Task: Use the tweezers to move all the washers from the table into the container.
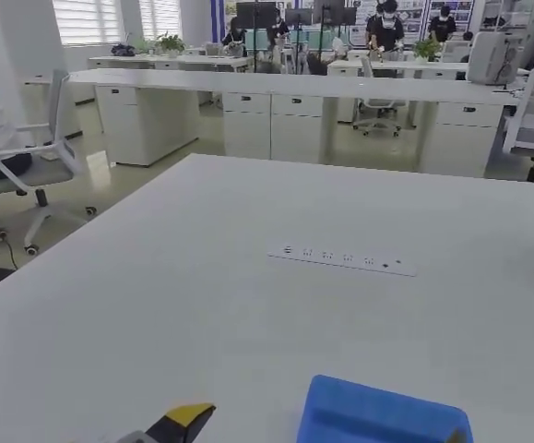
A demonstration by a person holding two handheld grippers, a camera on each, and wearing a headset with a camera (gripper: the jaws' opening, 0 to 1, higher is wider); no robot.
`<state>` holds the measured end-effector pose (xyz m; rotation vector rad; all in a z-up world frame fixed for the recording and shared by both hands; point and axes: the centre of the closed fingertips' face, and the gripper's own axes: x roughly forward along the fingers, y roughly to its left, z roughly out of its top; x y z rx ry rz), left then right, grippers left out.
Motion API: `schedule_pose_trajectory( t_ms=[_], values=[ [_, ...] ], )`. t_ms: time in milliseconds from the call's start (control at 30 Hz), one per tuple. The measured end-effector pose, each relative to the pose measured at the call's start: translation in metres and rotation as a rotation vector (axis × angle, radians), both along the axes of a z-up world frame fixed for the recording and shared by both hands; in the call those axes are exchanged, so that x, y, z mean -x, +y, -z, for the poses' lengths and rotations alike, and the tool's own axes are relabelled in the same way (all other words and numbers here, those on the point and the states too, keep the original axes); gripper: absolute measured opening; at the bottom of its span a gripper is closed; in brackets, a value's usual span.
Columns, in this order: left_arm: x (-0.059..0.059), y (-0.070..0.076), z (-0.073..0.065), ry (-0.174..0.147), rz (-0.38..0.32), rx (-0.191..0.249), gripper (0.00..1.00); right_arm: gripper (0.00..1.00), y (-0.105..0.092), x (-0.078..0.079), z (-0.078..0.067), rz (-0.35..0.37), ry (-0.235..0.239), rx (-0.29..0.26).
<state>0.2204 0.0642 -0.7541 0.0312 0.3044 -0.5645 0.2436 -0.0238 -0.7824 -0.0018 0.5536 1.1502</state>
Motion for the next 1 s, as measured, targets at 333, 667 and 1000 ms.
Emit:
schedule_pose_trajectory(
  t_ms=[333,667,1000],
  values=[
    [0.0,0.0,0.002,0.012,0.003,-0.009,0.85,0.03,0.001,0.01,0.025,-0.032,0.006,0.067],
    [0.0,0.0,0.003,0.017,0.007,-0.012,0.84,0.04,0.003,0.008,0.037,-0.047,-0.026,0.112],
    [0.001,-0.001,0.006,0.027,0.014,-0.021,0.84,0.04,0.004,0.012,0.043,-0.088,-0.057,0.153]
  ],
)
